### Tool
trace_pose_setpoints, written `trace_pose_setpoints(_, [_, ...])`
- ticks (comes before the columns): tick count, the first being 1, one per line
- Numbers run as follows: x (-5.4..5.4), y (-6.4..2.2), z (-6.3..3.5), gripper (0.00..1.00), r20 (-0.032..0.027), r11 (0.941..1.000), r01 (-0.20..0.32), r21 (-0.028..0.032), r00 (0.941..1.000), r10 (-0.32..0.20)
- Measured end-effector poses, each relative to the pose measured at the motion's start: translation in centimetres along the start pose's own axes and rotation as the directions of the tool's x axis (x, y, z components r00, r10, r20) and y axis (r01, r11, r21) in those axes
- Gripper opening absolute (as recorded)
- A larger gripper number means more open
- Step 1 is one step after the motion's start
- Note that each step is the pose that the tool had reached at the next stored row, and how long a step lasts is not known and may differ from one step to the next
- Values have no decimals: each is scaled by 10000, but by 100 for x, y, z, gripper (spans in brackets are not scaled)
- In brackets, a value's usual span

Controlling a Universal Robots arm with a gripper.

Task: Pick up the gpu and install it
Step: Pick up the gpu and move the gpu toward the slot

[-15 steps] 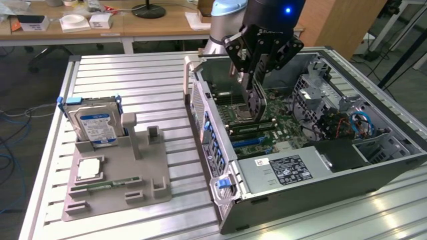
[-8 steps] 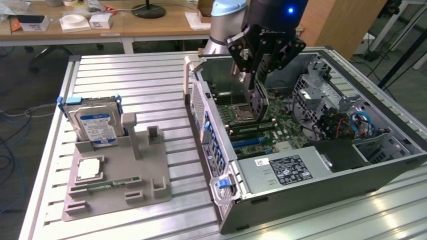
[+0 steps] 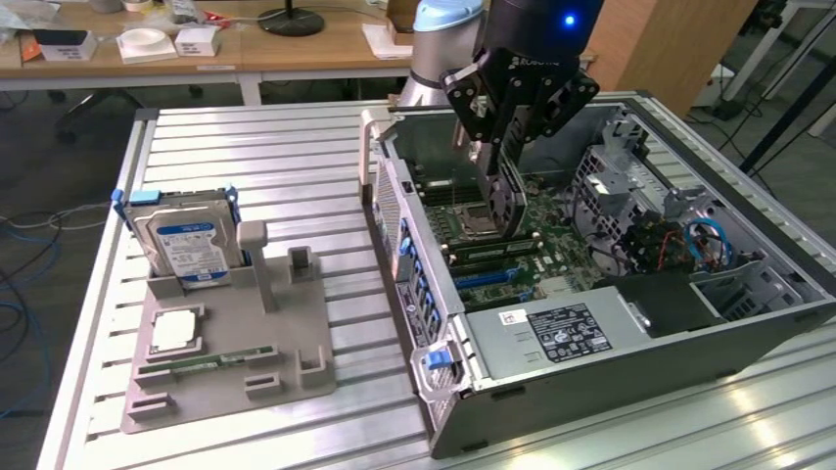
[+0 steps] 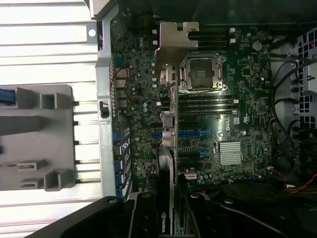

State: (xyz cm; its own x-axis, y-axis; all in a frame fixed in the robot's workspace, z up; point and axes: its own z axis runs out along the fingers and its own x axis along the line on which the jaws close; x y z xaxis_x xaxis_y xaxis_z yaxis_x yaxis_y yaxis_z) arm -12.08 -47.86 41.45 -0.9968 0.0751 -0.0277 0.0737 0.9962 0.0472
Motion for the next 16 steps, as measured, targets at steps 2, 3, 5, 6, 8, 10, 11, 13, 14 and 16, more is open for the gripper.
trace_pose_setpoints(2, [0, 0, 0, 26, 0, 10000, -1, 0, 10000, 1])
trace_pose_setpoints(3, [0, 0, 0, 26, 0, 10000, -1, 0, 10000, 1])
trace_pose_setpoints(5, [-3, 0, 1, 26, 0, 10000, 0, -1, 10000, 0])
trace_pose_setpoints(6, [-11, 1, 1, 26, -1, 10000, 2, -1, 10000, -2])
trace_pose_setpoints(8, [-35, 3, 2, 26, 0, 10000, 0, -1, 10000, 0])
trace_pose_setpoints(10, [-58, 4, 2, 26, 0, 10000, 0, -1, 10000, 0])
trace_pose_setpoints(11, [-68, 5, 2, 26, 0, 10000, -1, 0, 10000, 1])
trace_pose_setpoints(13, [-86, 6, 3, 26, 0, 10000, 0, 0, 10000, 0])
trace_pose_setpoints(14, [-94, 7, 3, 26, 0, 10000, 0, 0, 10000, 0])
trace_pose_setpoints(16, [-109, 8, 4, 26, -1, 10000, 0, 0, 10000, 0])
